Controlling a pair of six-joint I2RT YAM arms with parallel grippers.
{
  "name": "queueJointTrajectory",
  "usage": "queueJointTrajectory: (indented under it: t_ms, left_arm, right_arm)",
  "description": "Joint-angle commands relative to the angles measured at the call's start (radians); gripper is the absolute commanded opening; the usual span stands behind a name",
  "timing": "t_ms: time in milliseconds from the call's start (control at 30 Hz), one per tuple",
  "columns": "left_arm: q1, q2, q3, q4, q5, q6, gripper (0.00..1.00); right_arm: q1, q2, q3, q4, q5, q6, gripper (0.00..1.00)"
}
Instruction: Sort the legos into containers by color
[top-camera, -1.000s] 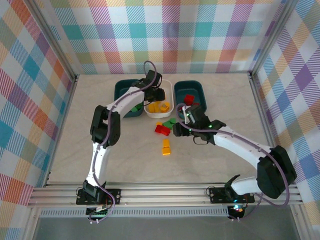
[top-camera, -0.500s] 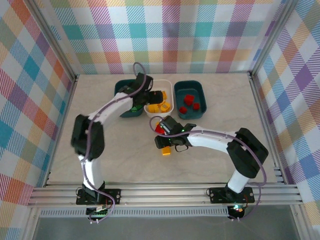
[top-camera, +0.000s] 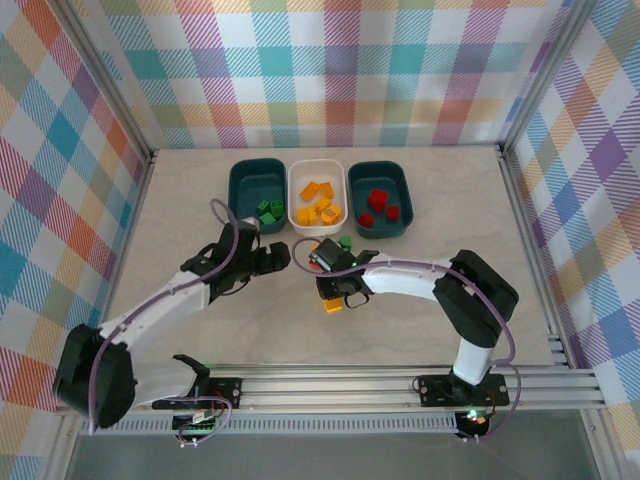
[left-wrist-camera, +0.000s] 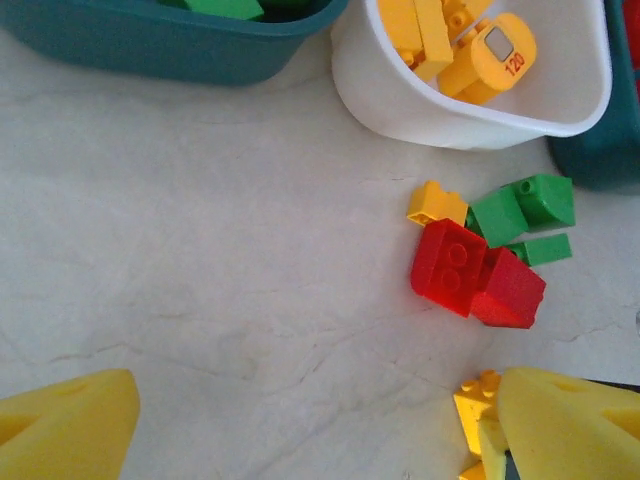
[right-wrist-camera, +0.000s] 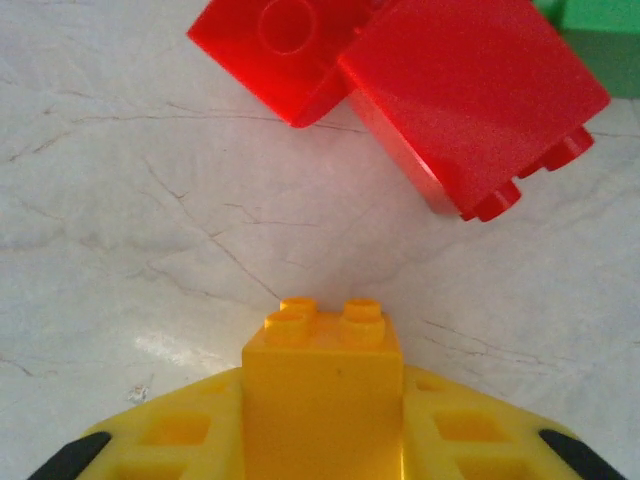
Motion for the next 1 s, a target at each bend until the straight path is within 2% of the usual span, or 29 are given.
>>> queueJointTrajectory:
  t_ms: [0,167,267,400,533,800,867,900,933,967]
  left_arm:
    - [0.009,-0.094,-0.044,0.015,-0.012,-0.030,0.95]
    - [-0.001,-0.174,-0.122,0.017,0.042,-0.031,0.93]
    - [-0.035,-0.175,-0.171,0.049,0.063,-0.072,0.91]
    - [-0.148,-0.150,-0.185,0.055,0.017,-0.111,0.90]
    - [-0.228,-0.084,-0.179,0.093,0.027,-0.206,0.90]
    - [-0.372,0.082,-0.096,0.086,-0.032,-0.343,0.94]
    - [-0.395,0.116,-0.079,0.095,-0.041,-0.378,0.95]
    - [-0.404,0.138,-0.068,0.096,-0.047,-0.396,0.97]
    - [-0.413,0.158,-0.056,0.097,-0.052,-0.413,0.98]
    - [-0.421,0.174,-0.046,0.105,-0.052,-0.420,1.00]
  right_arm:
    - [0.005,-0.073,-0.009,0.018,0.051,-0.009,0.27]
    - [-0.029,-0.163,0.083,-0.005,0.115,-0.104,0.26]
    - [-0.067,-0.138,0.169,0.010,0.171,-0.188,0.27]
    - [-0.175,-0.014,0.283,0.053,0.111,-0.235,0.27]
    - [-0.250,0.155,0.450,0.041,0.051,-0.247,0.28]
    - [-0.304,0.429,0.790,-0.048,-0.037,-0.229,0.30]
    - [-0.305,0.467,0.845,-0.076,-0.045,-0.237,0.34]
    - [-0.305,0.479,0.865,-0.092,-0.049,-0.243,0.40]
    - [-0.305,0.479,0.876,-0.101,-0.049,-0.246,0.52]
    - [-0.305,0.473,0.875,-0.102,-0.048,-0.247,0.60]
